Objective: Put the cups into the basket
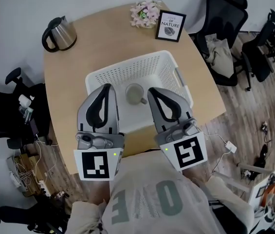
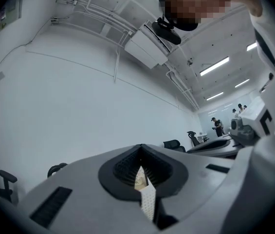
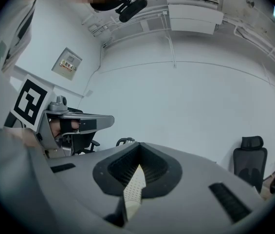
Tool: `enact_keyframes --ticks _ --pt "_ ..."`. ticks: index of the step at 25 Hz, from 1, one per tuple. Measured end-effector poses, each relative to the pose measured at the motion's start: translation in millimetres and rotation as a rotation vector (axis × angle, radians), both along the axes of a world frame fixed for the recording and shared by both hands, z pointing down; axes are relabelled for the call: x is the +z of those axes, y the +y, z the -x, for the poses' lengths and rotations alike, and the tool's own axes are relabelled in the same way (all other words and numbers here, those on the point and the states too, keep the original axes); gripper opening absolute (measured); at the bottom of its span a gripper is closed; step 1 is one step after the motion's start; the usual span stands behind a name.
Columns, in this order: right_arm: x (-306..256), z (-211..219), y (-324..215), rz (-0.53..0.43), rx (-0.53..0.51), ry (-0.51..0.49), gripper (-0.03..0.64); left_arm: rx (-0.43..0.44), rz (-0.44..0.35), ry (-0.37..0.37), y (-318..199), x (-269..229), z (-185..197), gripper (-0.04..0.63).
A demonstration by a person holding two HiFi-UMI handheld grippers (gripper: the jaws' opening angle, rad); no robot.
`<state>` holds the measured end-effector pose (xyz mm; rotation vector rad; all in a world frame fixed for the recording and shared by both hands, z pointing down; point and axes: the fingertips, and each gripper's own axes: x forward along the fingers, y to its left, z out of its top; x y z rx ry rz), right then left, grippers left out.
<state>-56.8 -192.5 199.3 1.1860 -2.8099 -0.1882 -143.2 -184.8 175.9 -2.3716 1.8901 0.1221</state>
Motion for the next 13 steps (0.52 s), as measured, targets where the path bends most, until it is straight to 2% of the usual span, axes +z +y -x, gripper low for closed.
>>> enact_keyframes --ticks 13 --pt "9 2 -3 0.007 0.024 0.041 -0.003 -0.001 -0.001 -0.01 -1 7 12 0.009"
